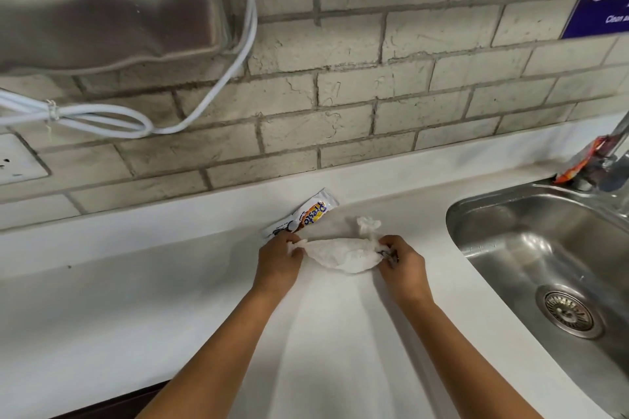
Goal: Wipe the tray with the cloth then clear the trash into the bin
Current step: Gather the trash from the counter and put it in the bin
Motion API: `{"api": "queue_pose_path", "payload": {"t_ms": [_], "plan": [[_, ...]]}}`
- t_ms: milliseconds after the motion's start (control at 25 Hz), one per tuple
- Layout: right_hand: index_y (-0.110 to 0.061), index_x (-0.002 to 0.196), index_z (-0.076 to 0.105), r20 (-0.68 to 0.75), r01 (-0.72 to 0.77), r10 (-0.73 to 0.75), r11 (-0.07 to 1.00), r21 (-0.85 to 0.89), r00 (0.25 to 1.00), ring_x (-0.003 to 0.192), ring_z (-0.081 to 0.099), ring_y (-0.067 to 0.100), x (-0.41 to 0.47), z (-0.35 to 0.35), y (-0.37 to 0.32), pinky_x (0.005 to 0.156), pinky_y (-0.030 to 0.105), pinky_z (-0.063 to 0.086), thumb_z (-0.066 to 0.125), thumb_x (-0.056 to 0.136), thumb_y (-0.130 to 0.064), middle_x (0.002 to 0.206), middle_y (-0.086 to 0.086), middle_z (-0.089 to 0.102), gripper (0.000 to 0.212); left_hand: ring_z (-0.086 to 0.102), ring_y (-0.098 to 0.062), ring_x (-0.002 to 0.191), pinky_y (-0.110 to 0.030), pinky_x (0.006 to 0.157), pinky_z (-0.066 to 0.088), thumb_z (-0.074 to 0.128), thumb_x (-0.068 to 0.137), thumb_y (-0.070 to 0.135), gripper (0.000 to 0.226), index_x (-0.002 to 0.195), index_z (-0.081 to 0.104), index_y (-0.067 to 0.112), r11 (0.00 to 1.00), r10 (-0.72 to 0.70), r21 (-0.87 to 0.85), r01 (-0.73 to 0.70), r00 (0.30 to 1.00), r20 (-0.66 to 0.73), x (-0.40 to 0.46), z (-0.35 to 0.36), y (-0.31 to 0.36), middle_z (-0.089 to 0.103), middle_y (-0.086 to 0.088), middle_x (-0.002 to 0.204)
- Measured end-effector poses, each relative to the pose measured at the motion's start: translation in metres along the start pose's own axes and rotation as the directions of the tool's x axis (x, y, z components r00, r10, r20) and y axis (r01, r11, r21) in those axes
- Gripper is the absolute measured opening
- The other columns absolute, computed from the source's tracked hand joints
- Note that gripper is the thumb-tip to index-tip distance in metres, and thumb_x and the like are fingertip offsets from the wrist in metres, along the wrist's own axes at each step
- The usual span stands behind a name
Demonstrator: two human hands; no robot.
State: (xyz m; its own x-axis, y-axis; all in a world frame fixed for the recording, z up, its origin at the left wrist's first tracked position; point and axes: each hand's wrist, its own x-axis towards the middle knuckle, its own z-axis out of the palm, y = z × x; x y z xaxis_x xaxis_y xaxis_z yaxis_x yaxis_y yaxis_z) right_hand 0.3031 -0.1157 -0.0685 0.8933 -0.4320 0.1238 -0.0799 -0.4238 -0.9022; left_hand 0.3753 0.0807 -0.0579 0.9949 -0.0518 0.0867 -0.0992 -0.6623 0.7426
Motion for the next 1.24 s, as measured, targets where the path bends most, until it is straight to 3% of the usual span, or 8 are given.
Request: {"api": "queue_pose_path", "payload": {"t_ms": [120,240,480,680,840,1000,1120,1240], "plan": [[-0.019,0.091,0.055,-0.002,-0.023,0.023,0.999,-0.029,1.000,0.070,0.055,0.004,-0.008,-0.006,0.005,0.062,0.008,0.041,0.053,0.079,0.009,0.076,-0.006,0.056,0.030,0.056,-0.020,0.092,-0.009,0.064,0.028,0.055,0.089,0.010,0.014,0.101,0.061,0.011,0.995,-0.085,-0.053,0.083,0.996,-0.020,-0.007,-0.011,-0.002,0.065,-0.008,0.109],[-0.017,0.096,0.059,0.005,-0.037,0.038,0.995,-0.089,0.999,0.075,0.055,0.018,-0.012,-0.010,0.012,0.062,0.010,0.041,0.051,0.078,0.008,0.083,0.002,0.060,0.032,0.058,-0.023,0.102,-0.013,0.070,0.030,0.055,0.090,0.016,0.019,0.107,0.061,0.009,0.988,-0.148,-0.055,0.146,0.989,-0.026,-0.011,-0.020,-0.006,0.066,-0.010,0.110],[-0.008,0.099,0.063,-0.042,0.023,-0.024,0.999,-0.040,0.999,0.072,0.056,0.015,-0.019,-0.018,0.003,0.061,0.003,0.039,0.057,0.080,0.005,0.083,0.006,0.061,0.024,0.056,-0.016,0.089,-0.017,0.075,0.035,0.057,0.087,0.016,0.013,0.100,0.062,0.017,0.983,-0.154,-0.096,0.157,0.987,0.042,-0.025,-0.025,-0.001,0.065,-0.002,0.096],[-0.024,0.088,0.060,-0.142,0.012,0.002,0.995,0.094,0.990,0.059,0.055,0.004,-0.044,-0.032,-0.014,0.056,0.005,0.040,0.059,0.076,0.006,0.073,-0.005,0.061,0.032,0.056,-0.016,0.079,-0.020,0.069,0.041,0.060,0.085,0.012,0.014,0.079,0.060,0.025,0.941,-0.147,-0.293,0.169,0.984,0.098,-0.053,-0.033,0.003,0.062,0.005,0.079],[-0.033,0.082,0.058,-0.205,0.039,0.000,0.982,0.186,0.979,0.056,0.052,0.004,-0.064,-0.047,-0.031,0.054,0.007,0.041,0.059,0.076,0.004,0.072,-0.003,0.060,0.037,0.057,-0.016,0.079,-0.018,0.066,0.044,0.062,0.085,0.013,0.013,0.082,0.062,0.025,0.899,-0.133,-0.405,0.165,0.985,0.105,-0.075,-0.043,0.005,0.064,0.001,0.086],[-0.027,0.087,0.061,-0.208,0.052,-0.010,0.979,0.198,0.978,0.055,0.051,0.005,-0.085,-0.055,-0.038,0.054,0.008,0.042,0.058,0.076,0.005,0.075,0.000,0.060,0.034,0.056,-0.013,0.073,-0.018,0.061,0.043,0.061,0.086,0.013,0.015,0.081,0.061,0.027,0.889,-0.134,-0.421,0.180,0.982,0.135,-0.098,-0.052,0.007,0.063,0.002,0.086],[-0.013,0.101,0.068,-0.119,0.005,-0.019,0.993,-0.116,0.993,0.080,0.058,0.008,-0.091,-0.052,-0.022,0.065,0.004,0.037,0.050,0.078,0.010,0.090,0.004,0.056,0.038,0.056,-0.015,0.071,-0.020,0.060,0.044,0.061,0.086,0.013,0.011,0.083,0.062,0.024,0.895,-0.150,-0.396,0.205,0.975,0.165,-0.109,-0.052,0.004,0.063,-0.001,0.087],[-0.010,0.115,0.063,0.052,0.026,-0.002,0.881,-0.473,0.999,0.115,0.046,0.031,-0.095,-0.043,-0.004,0.088,0.024,0.039,0.043,0.083,-0.002,0.116,0.009,0.051,0.039,0.056,-0.015,0.074,-0.019,0.061,0.043,0.059,0.086,0.013,0.008,0.090,0.062,0.019,0.920,-0.146,-0.335,0.202,0.972,0.186,-0.117,-0.049,0.002,0.063,-0.001,0.089]]}}
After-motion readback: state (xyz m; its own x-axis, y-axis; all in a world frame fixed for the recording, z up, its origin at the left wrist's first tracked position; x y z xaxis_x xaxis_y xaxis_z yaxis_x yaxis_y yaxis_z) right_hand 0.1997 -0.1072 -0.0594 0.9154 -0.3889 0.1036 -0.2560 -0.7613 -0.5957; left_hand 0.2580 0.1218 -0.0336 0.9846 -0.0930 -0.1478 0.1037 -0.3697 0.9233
